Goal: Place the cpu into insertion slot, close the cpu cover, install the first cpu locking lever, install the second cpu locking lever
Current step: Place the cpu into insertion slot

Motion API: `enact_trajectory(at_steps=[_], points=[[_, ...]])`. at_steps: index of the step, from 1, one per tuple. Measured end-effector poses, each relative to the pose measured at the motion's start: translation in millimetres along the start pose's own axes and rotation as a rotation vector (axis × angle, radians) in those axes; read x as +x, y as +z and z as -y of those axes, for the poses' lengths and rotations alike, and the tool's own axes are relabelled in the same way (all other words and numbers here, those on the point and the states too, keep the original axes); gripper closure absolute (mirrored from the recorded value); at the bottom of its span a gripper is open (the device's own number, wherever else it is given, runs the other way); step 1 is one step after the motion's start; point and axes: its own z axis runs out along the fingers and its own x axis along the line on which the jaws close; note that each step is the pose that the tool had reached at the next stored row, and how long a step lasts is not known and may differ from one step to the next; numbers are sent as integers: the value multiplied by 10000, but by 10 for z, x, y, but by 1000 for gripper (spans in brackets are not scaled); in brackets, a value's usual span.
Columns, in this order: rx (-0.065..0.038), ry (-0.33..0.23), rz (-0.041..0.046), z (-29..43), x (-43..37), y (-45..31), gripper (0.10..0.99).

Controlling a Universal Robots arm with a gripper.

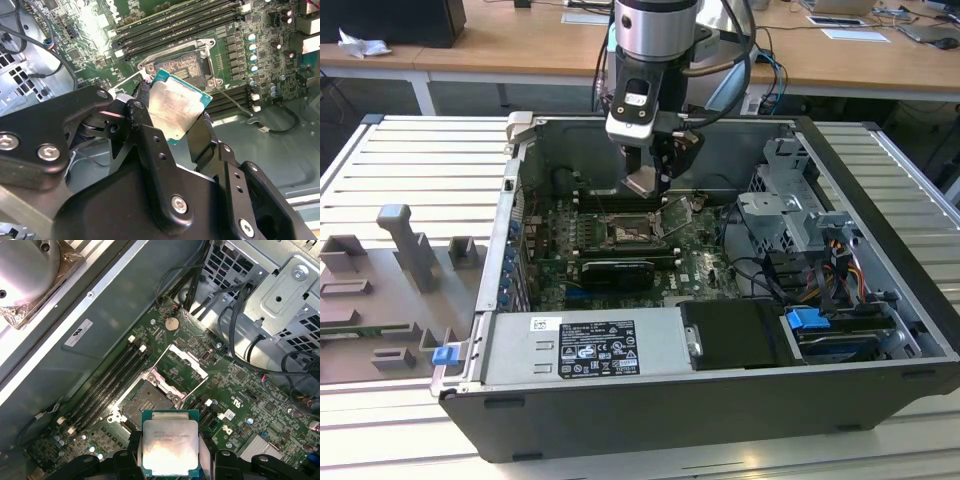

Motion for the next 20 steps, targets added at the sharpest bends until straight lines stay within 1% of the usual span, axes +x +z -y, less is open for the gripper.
enact_trajectory(at_steps=[13,20], points=[[12,30,-8,7,-1,75,549],[21,38,-13,9,-2,98,549]])
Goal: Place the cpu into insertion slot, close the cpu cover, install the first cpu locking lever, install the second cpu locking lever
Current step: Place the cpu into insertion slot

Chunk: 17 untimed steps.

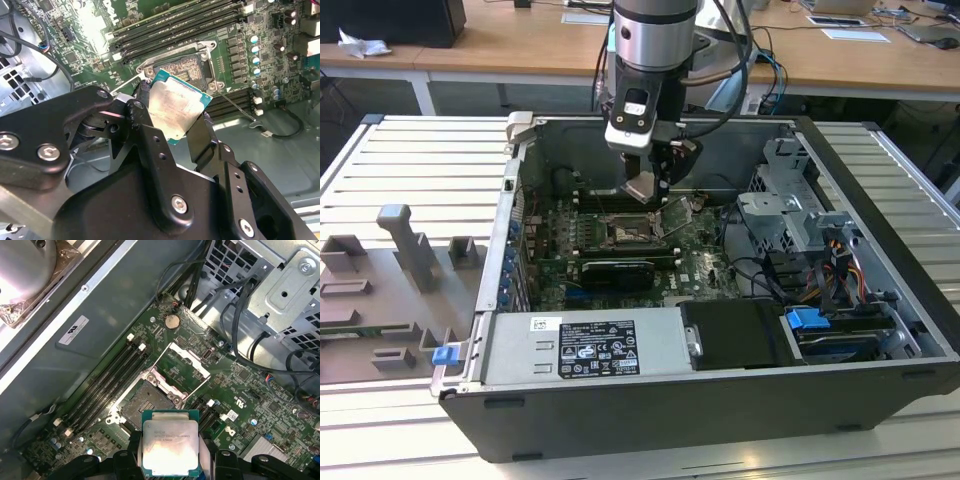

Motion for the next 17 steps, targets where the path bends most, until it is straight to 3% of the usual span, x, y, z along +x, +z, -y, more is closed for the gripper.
enact_trajectory(at_steps=[17], points=[[53,41,-41,7,-2,82,549]])
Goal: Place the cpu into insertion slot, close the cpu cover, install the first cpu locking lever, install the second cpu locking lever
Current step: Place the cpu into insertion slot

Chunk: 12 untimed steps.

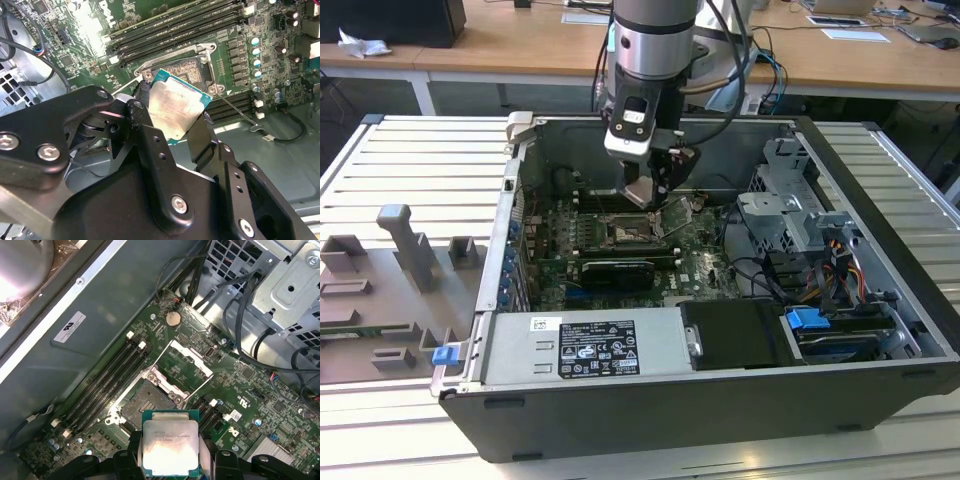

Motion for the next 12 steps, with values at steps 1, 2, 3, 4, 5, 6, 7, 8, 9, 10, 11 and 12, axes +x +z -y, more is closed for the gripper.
enact_trajectory(at_steps=[1,2,3,4,5,6,7,8,9,10,11,12], points=[[2,11,-2,1,0,6,549],[3,33,-2,1,0,11,549],[3,60,-1,1,0,14,549],[4,149,6,1,-1,20,549],[3,227,11,1,-1,25,549],[2,298,16,2,-1,29,549],[-2,483,30,3,-1,37,549],[-8,810,55,3,-1,46,549],[-13,1002,70,4,-1,53,549],[-17,1143,81,5,-2,59,549],[-21,1375,100,6,-2,69,549],[-23,1524,110,6,-2,77,549]])
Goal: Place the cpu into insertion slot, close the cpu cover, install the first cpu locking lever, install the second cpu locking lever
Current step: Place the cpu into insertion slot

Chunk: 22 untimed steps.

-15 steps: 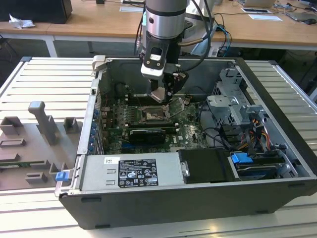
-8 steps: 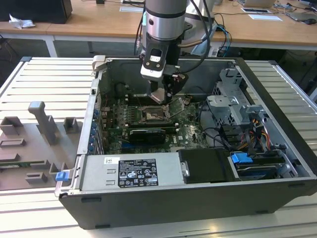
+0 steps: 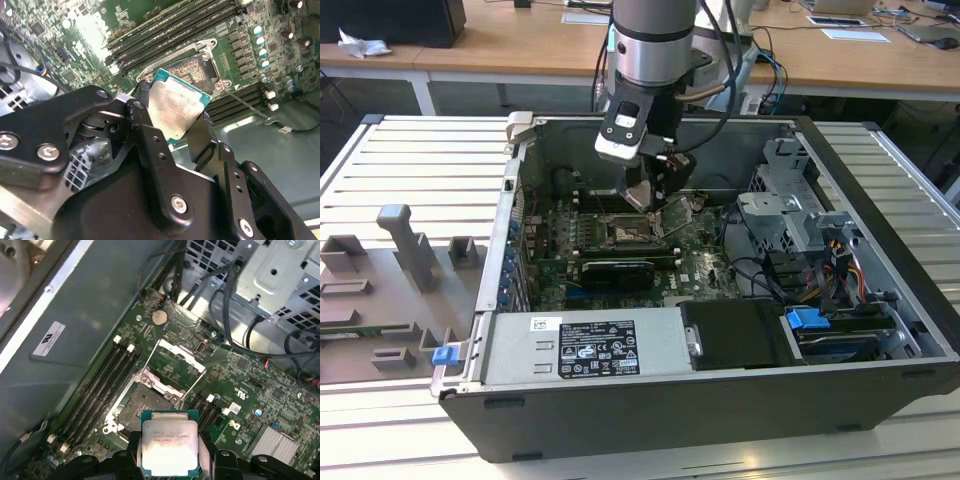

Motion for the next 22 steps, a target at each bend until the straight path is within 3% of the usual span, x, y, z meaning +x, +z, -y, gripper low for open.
enact_trajectory(at_steps=[5,9,14,18,22], points=[[47,730,26,5,-1,54,549],[221,922,-28,7,-1,97,549],[332,1122,-47,12,-2,147,549],[315,2081,4,14,-4,187,549],[318,2120,4,18,-5,224,549]])
